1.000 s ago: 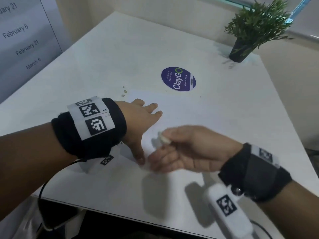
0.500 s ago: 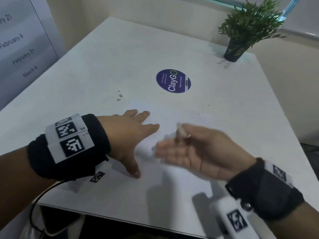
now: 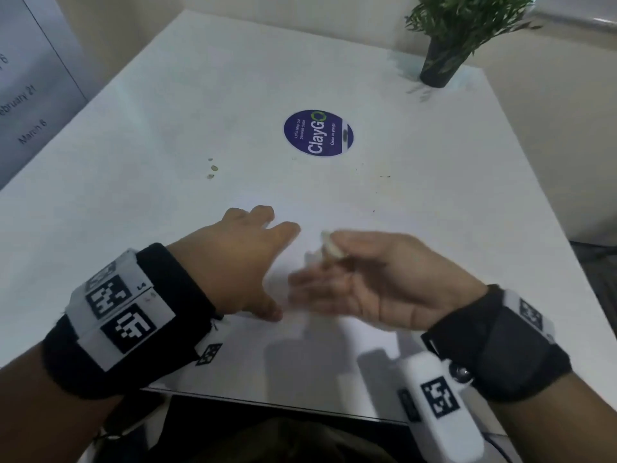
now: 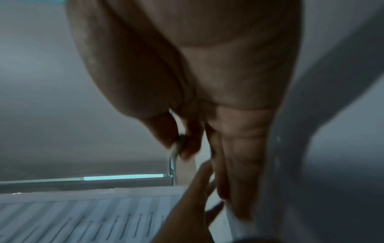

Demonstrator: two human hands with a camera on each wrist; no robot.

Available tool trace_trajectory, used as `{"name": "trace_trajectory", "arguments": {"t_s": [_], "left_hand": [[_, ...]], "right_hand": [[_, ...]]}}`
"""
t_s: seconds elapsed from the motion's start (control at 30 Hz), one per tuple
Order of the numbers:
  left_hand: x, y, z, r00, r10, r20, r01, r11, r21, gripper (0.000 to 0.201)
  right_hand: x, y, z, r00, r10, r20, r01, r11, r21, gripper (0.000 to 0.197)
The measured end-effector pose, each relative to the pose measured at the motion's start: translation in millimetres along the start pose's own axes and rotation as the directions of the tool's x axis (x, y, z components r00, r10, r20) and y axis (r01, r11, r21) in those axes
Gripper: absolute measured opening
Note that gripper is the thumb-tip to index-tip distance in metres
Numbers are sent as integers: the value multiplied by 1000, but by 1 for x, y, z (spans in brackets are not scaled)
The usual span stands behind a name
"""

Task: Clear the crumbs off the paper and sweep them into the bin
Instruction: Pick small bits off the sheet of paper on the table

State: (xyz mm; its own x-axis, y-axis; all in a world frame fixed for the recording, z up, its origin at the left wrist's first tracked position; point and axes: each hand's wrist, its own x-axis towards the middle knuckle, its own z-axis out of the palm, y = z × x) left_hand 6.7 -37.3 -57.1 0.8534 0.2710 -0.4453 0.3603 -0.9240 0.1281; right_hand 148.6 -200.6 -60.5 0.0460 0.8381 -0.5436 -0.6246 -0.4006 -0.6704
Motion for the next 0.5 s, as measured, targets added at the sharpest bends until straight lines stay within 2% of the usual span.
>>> {"name": "trace_trajectory", "arguments": {"t_s": [0.03,0.1,0.17,0.2,0.23,0.27,0.3,0.37,0.4,0.43,0.5], "left_hand": [[0,1,0,1000,-11,3,10,1000,14,105],[0,1,-1,1000,-24,10,24,999,28,104],[-1,-1,-1,999,-28,23,28,1000,12,105],[0,-2,-1,999,-24,25,24,1000,8,106],[0,-3,-2,999,-20,26,20,1000,1,106],[0,-4,-2,1000,-16,26,16,1000,-10,106],[-1,-4,-2,1000,-15,24,15,1000,-19,105],[0,-2,-2,1000,-11,18,12,999,-37,99],[0,-2,-2,1000,-9,12,9,999,-49,97],[0,-1,-1,1000,-9,6,9,998,-61,95],[0,1,2,1000,-13,-7,12,997,-71,94]], "right_hand": [[1,5,1,998,59,1,-59,997,-59,18],[6,0,-5,986,19,-165,-34,996,-87,19],[7,-17,-20,906,-161,-393,112,983,-143,24],[5,-25,-24,857,-265,-442,161,953,-258,25],[2,-31,-25,833,-347,-430,164,899,-407,25],[-1,-33,-24,846,-388,-366,130,815,-565,28],[-2,-32,-19,883,-379,-279,67,688,-723,35],[1,-27,-4,963,-246,-112,-31,313,-949,43],[6,-25,2,978,-197,-69,-41,145,-989,43],[13,-24,6,981,-189,-51,-45,38,-998,44],[26,-25,12,979,-202,-39,-54,-66,-996,44]]}}
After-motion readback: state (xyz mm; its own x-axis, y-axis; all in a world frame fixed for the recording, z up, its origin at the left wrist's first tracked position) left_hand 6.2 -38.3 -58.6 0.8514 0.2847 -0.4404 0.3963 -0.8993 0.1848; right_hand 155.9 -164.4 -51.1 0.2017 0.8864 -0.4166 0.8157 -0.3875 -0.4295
